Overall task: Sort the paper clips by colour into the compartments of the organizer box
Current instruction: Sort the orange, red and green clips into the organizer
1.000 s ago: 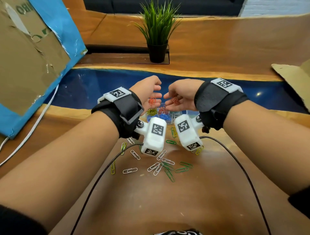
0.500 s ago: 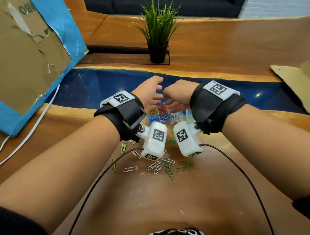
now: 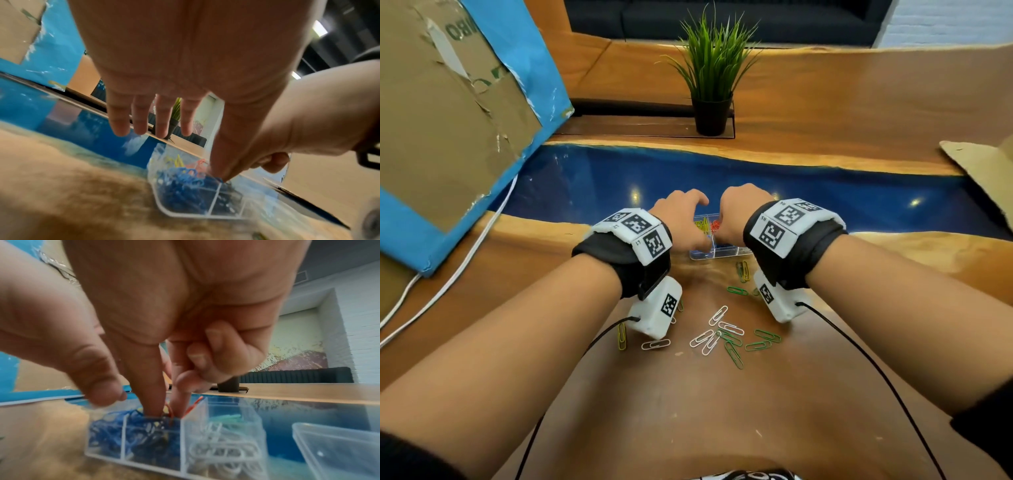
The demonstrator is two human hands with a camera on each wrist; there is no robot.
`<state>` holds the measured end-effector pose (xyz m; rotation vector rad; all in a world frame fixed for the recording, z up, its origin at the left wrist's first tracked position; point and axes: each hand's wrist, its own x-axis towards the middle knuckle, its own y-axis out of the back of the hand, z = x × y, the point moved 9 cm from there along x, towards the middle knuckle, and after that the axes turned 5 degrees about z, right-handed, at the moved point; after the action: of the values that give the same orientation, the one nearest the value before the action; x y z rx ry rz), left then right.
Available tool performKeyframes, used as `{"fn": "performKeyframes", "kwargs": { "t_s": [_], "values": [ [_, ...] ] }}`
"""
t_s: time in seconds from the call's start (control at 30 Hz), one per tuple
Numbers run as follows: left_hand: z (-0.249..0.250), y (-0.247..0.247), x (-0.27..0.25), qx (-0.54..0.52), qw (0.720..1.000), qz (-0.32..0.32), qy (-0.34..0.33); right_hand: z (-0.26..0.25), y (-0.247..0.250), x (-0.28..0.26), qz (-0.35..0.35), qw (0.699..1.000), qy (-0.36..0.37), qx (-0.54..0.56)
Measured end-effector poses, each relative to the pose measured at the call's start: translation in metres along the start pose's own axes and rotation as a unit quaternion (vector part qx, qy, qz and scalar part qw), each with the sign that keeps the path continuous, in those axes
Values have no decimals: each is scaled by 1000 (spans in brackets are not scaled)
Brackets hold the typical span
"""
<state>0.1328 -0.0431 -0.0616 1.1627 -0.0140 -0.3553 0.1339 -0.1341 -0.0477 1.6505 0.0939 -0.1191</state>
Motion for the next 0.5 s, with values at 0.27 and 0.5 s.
{"fn": "performKeyframes", "kwargs": {
  "t_s": [0.27, 0.5],
  "values": [
    [0, -6, -2, 6, 1000, -8, -26, 10, 12, 12, 10, 998, -11, 58],
    [-4, -4, -5, -1, 999, -15, -36, 12, 5, 17, -11, 999, -6, 46]
  ]
}}
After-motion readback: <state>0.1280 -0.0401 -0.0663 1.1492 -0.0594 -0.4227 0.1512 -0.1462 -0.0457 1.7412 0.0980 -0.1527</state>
